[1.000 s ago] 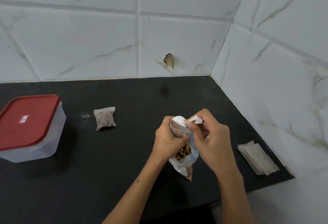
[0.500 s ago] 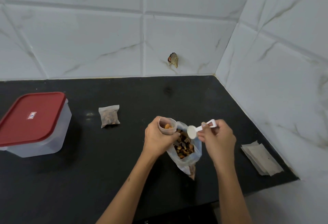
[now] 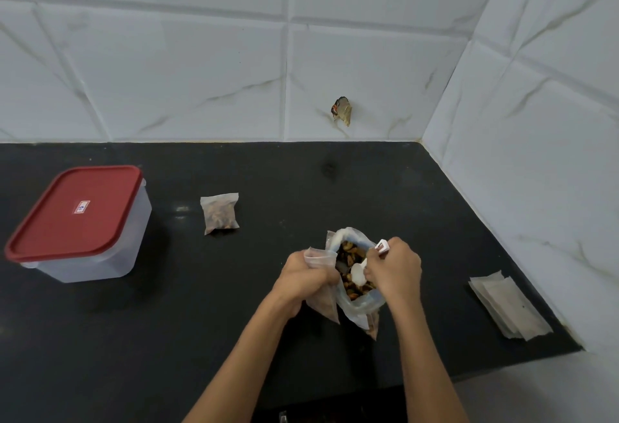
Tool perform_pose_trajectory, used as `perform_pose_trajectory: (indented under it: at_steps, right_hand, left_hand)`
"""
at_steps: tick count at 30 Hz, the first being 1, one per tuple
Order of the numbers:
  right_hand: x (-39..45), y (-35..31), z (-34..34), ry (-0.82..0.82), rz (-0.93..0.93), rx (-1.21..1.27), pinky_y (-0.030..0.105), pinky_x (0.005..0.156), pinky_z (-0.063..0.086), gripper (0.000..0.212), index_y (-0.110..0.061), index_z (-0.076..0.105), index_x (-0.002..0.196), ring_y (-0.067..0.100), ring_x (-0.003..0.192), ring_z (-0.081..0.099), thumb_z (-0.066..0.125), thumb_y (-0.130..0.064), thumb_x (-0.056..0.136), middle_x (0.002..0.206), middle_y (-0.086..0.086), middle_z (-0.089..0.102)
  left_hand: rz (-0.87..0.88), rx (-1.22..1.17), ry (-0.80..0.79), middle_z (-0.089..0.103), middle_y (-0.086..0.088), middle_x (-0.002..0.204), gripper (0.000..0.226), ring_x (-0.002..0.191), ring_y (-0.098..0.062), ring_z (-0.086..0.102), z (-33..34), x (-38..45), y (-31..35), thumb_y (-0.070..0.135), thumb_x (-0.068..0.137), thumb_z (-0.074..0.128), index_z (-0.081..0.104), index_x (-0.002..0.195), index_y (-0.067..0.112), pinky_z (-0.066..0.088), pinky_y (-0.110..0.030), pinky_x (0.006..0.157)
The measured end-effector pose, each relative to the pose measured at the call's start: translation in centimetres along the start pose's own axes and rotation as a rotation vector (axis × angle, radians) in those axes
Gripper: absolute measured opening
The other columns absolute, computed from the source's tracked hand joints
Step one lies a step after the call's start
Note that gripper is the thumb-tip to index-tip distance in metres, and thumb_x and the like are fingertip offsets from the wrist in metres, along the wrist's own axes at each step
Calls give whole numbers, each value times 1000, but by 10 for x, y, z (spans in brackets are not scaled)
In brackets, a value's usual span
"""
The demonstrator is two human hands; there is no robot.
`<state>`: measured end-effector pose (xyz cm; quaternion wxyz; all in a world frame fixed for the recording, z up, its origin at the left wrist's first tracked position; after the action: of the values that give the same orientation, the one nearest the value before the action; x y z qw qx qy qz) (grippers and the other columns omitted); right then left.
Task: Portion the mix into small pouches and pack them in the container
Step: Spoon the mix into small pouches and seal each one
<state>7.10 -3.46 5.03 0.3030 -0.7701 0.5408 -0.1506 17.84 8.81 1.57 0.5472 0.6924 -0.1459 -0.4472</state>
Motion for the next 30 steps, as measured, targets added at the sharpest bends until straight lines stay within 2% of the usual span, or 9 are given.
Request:
perform_pose_trajectory:
  at_steps: [2, 5, 9, 13, 18, 21, 23, 25, 30]
  right_hand:
    - [3, 6, 5, -7, 70, 91, 32, 67, 55, 10, -12, 56, 86, 16, 71, 65, 58, -20, 90, 80, 5, 67]
    - [-1, 7, 7, 26, 82, 158, 41, 76, 57, 9, -14, 54, 85, 19, 76, 67, 59, -20, 90, 81, 5, 67]
    - [-7, 0, -6, 93, -60, 128, 34, 68, 55, 6, -13, 55, 89, 15, 72, 62, 58, -17, 92, 76, -1, 58]
    - [-1, -9, -9, 37, -215, -64, 14, 52, 37, 7, -15, 51, 98, 5, 67, 55, 56, -19, 94, 81, -2, 58]
    - [-1, -11, 9, -101, -278, -218, 17, 49, 33, 8, -16, 48, 94, 9, 68, 52, 54, -22, 95, 83, 1, 56]
    - [12, -7, 9, -147, -164, -117, 24, 51, 44, 8, -10, 53, 86, 15, 68, 59, 56, -17, 90, 81, 5, 60]
    - [20, 2, 10, -188, 5, 68, 36, 65, 59, 6, -7, 57, 84, 23, 70, 69, 57, -12, 86, 78, 11, 68]
    - [22, 11, 12, -234, 174, 270, 41, 71, 61, 4, -3, 59, 85, 24, 67, 72, 57, -7, 87, 73, 15, 71]
    - [14, 21, 16, -279, 407, 622, 37, 69, 60, 5, 5, 58, 89, 29, 71, 72, 57, 1, 91, 78, 24, 70]
  left_hand:
    - [4, -52, -14, 68, -8, 84, 28, 85, -24, 68, 2, 0, -1, 7, 60, 70, 65, 87, 12, 57, -41, 79]
    - [11, -98, -49, 68, -8, 84, 25, 84, -23, 68, 3, -1, 0, -3, 69, 67, 64, 89, 10, 57, -37, 75]
    - [4, -84, -35, 69, -11, 93, 39, 92, -26, 68, 2, 1, -2, 7, 57, 69, 66, 95, 10, 58, -42, 82]
    - [-12, -90, 23, 69, -10, 94, 34, 91, -25, 69, 1, 3, -6, 4, 63, 72, 66, 96, 11, 58, -40, 80]
    - [-26, -119, 26, 68, -9, 89, 29, 90, -26, 68, 3, 1, -7, -2, 68, 70, 65, 93, 11, 58, -42, 81]
    - [-24, -173, -6, 68, -10, 94, 30, 96, -27, 68, 6, -2, -7, -6, 70, 68, 64, 95, 10, 56, -47, 87]
    - [-19, -199, -16, 68, -12, 100, 32, 98, -28, 67, 7, -2, -8, -6, 71, 67, 64, 99, 9, 56, -47, 88]
    - [-8, -222, -26, 68, -13, 101, 34, 99, -28, 67, 8, -3, -8, -8, 71, 66, 63, 103, 6, 56, -47, 88]
    - [17, -213, -46, 67, -8, 93, 32, 93, -24, 67, 10, -4, -6, -11, 73, 64, 62, 98, 8, 57, -36, 76]
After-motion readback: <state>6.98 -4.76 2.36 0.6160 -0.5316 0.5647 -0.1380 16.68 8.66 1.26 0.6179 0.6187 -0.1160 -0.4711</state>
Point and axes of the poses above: each hand's wrist, its own x-axis towards the middle knuckle, its own z-axis out of the palm, y = z × x, the point moved 4 cm from there along x, towards the middle knuckle
